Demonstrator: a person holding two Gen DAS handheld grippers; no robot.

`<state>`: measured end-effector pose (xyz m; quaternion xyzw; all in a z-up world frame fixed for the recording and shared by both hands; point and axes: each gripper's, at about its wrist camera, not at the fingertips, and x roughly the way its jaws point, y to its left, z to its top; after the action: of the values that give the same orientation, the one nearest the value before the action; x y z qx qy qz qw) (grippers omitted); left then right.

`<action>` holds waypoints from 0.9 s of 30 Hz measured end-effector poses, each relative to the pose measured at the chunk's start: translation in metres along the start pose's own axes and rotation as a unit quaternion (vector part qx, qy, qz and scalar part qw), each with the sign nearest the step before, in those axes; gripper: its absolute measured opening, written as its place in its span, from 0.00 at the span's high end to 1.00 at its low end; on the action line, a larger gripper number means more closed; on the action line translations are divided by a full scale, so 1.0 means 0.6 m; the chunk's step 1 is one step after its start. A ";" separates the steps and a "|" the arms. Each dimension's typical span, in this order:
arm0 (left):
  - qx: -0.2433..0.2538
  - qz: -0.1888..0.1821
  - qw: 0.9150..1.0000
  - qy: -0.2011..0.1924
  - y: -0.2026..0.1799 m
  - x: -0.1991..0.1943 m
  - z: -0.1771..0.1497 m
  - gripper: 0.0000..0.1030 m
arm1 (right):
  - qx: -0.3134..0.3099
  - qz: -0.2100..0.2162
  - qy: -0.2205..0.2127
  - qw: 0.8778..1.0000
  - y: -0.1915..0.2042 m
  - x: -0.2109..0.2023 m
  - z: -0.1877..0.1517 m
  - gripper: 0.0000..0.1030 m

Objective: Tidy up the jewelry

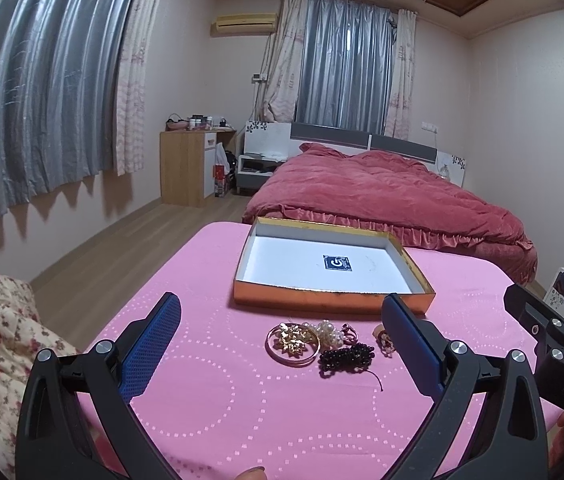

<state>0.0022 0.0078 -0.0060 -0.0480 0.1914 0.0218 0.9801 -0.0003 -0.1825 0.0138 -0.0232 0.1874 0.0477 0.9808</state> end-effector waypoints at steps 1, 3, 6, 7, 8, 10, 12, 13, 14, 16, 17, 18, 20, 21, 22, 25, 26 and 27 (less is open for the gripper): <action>0.001 0.001 1.000 0.000 0.000 -0.001 0.000 0.05 | 0.000 0.000 0.000 1.000 0.000 0.000 0.000 1.00; 0.002 0.002 1.000 0.001 -0.002 0.002 0.000 0.05 | 0.001 0.000 0.002 1.000 -0.001 0.000 0.000 1.00; 0.001 0.001 1.000 0.000 -0.002 0.002 -0.001 0.05 | 0.003 0.002 0.004 1.000 -0.002 0.000 0.000 1.00; 0.001 0.001 1.000 0.000 -0.002 0.001 -0.002 0.05 | 0.003 0.002 0.004 1.000 -0.002 0.000 0.000 1.00; 0.002 0.001 1.000 0.000 -0.001 0.001 -0.002 0.05 | 0.004 0.003 0.004 1.000 -0.002 0.000 -0.001 1.00; 0.003 0.001 1.000 0.001 -0.001 0.001 -0.002 0.05 | 0.003 0.004 0.004 1.000 0.000 0.000 0.000 1.00; 0.005 0.001 1.000 0.001 -0.001 0.001 -0.002 0.05 | 0.003 0.003 0.002 1.000 -0.001 -0.001 -0.001 1.00; 0.005 0.002 1.000 0.000 -0.001 0.000 -0.002 0.05 | 0.003 0.003 0.002 1.000 -0.001 -0.001 0.000 1.00; 0.005 0.002 1.000 0.000 -0.001 0.000 -0.002 0.05 | 0.003 0.003 0.002 1.000 -0.001 0.000 -0.001 1.00; 0.005 0.003 1.000 0.001 0.000 0.002 -0.001 0.05 | 0.002 0.002 0.000 1.000 0.000 -0.001 0.000 1.00; 0.004 0.003 1.000 0.001 0.000 0.002 -0.001 0.05 | 0.002 0.001 -0.001 1.000 0.001 -0.001 0.000 1.00; 0.004 0.003 1.000 0.001 -0.001 0.002 -0.001 0.05 | 0.002 0.001 -0.001 1.000 0.000 -0.001 -0.001 1.00; 0.003 0.003 1.000 0.002 -0.002 0.002 -0.001 0.05 | 0.002 0.001 -0.001 1.000 0.001 -0.001 -0.001 1.00; 0.003 0.003 1.000 0.001 -0.003 0.002 -0.001 0.05 | 0.002 0.001 -0.001 1.000 -0.001 -0.002 -0.002 1.00; 0.004 0.003 1.000 0.001 -0.002 0.002 -0.001 0.05 | 0.002 0.002 -0.001 1.000 0.000 -0.002 -0.002 1.00; 0.004 0.002 1.000 0.002 -0.001 0.003 -0.001 0.05 | 0.002 0.002 -0.001 1.000 -0.001 -0.002 -0.002 1.00; 0.004 0.003 1.000 0.002 -0.002 0.003 -0.001 0.05 | 0.001 0.002 0.000 1.000 -0.001 -0.002 -0.002 1.00; 0.004 0.003 1.000 0.002 -0.002 0.003 -0.001 0.05 | 0.002 0.002 0.000 1.000 0.000 -0.002 -0.004 1.00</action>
<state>0.0038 0.0068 -0.0069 -0.0437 0.1938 0.0237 0.9798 -0.0022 -0.1828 0.0123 -0.0211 0.1871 0.0498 0.9809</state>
